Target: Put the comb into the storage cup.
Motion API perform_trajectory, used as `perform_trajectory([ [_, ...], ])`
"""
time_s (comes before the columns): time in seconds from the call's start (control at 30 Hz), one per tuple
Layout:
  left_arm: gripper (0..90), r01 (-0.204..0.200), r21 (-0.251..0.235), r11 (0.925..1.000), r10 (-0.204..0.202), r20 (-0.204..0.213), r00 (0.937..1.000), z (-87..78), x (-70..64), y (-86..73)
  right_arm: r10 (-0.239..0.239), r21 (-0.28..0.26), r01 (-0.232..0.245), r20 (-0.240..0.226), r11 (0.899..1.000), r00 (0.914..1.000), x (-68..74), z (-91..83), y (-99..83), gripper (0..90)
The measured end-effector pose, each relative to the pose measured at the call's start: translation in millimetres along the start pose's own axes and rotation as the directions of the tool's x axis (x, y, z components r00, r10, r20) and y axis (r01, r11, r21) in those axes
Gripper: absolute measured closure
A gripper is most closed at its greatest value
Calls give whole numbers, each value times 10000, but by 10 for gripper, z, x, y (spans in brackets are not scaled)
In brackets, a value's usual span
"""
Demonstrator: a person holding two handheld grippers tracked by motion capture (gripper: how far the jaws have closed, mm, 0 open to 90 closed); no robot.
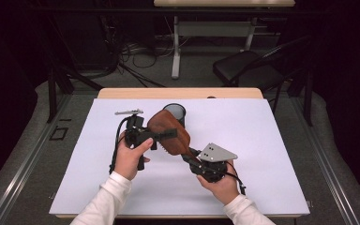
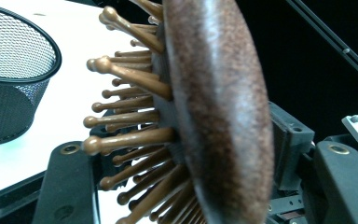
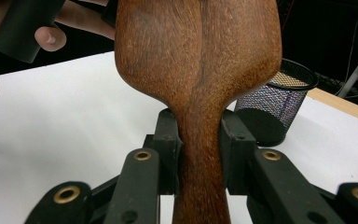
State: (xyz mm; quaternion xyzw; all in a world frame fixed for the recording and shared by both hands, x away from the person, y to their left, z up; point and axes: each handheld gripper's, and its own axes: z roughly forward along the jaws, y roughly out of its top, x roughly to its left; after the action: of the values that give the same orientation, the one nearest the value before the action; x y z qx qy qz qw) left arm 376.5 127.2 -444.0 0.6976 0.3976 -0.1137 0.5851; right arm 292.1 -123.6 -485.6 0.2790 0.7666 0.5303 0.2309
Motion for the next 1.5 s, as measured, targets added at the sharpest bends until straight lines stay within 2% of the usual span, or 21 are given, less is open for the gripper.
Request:
perform_trajectory([
  [0.27,388,137,-36,9999,-137,76,9999,-1,0,-2,14,33,-14,13,10000,10000,-7,5,-9,715],
  [0.47,415,511,-110,9986,-508,246,9984,-13,3,-5,53,51,-53,-25,10000,10000,-12,5,-13,715],
  [0.63,421,636,-121,9979,-633,191,9978,-19,1,-11,34,57,-34,-37,10000,10000,-11,9,-15,715],
  [0.87,432,1031,111,9946,-1033,237,9944,-30,27,-7,9,140,-8,-66,9999,10000,-6,17,-23,715],
  [1.03,443,1397,227,9899,-1403,315,9896,-38,31,3,-22,140,23,-74,9999,10000,-3,25,-30,715],
  [1.27,450,1405,349,9895,-1416,312,9894,-39,22,24,-37,102,37,-67,9999,10000,-2,24,-31,715],
  [1.5,453,1609,476,9858,-1619,177,9866,-32,10,39,-43,133,44,-46,9999,10000,-4,26,-39,715],
])
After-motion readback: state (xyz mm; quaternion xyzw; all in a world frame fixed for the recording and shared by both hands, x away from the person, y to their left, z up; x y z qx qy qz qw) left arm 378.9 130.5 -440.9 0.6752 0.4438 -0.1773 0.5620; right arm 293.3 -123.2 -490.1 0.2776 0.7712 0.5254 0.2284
